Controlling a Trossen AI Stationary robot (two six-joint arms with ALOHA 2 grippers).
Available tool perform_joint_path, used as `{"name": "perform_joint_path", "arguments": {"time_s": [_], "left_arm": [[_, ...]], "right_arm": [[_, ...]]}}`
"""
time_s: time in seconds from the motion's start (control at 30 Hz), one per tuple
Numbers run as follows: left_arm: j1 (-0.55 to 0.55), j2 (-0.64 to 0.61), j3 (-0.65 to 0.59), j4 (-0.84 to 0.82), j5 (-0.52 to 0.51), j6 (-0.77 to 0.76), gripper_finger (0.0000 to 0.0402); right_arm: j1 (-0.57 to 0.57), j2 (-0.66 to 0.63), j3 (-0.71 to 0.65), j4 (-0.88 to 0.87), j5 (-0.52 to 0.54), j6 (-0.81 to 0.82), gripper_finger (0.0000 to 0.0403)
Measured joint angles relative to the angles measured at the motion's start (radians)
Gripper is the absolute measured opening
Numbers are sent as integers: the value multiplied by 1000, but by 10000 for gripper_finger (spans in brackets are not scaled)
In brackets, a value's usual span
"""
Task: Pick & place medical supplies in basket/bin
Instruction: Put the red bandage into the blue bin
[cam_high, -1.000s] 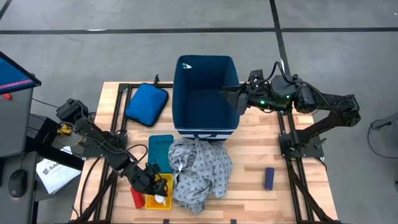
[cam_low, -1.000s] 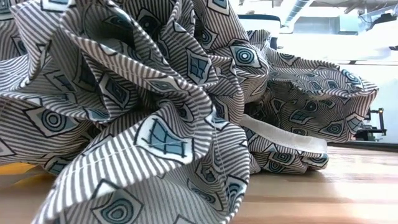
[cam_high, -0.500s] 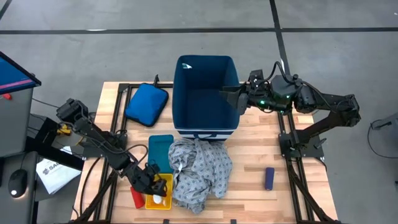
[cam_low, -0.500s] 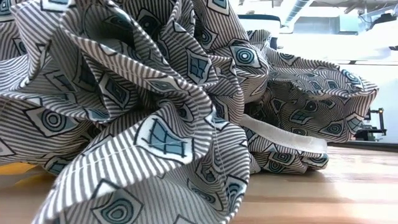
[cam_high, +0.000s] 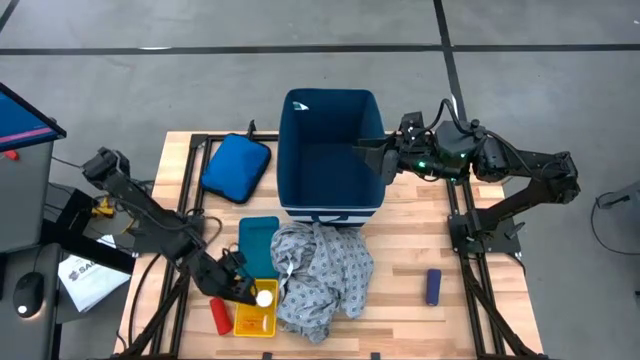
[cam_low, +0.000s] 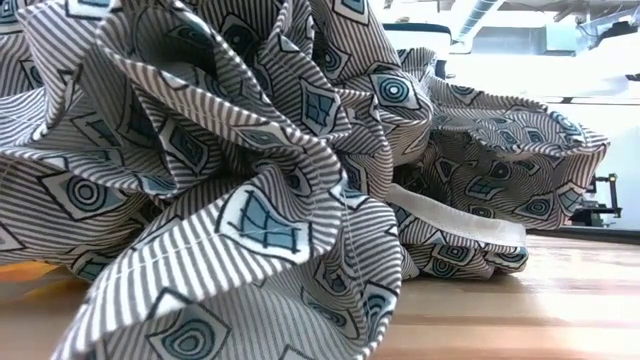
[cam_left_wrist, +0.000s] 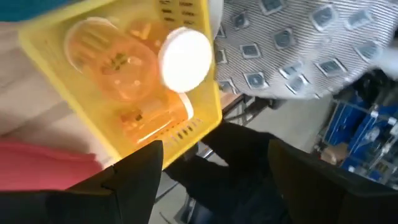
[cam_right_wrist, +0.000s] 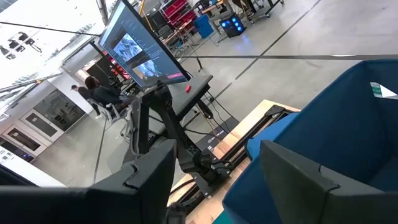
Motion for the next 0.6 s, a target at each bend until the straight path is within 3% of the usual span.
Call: {"name": "perform_joint_path", "arguments": {"time_s": [0.17, 0.33, 0.43, 0.53, 0.6], "left_arm": [[0, -93, 0, 24, 66, 90, 282], [-27, -117, 1, 8, 204, 101, 282], [-79, -107, 1, -93, 274, -43, 282], [-155, -106, 1, -216, 267, -262, 282], [-194, -105, 1, -253, 262, -318, 281]], "right_arm": [[0, 0, 0, 0, 5, 0, 228], [1, 0, 0, 0, 26, 1, 228], [3, 0, 0, 0, 35, 5, 228], [5, 0, 0, 0, 53, 8, 228], [4, 0, 0, 1, 53, 8, 228]]}}
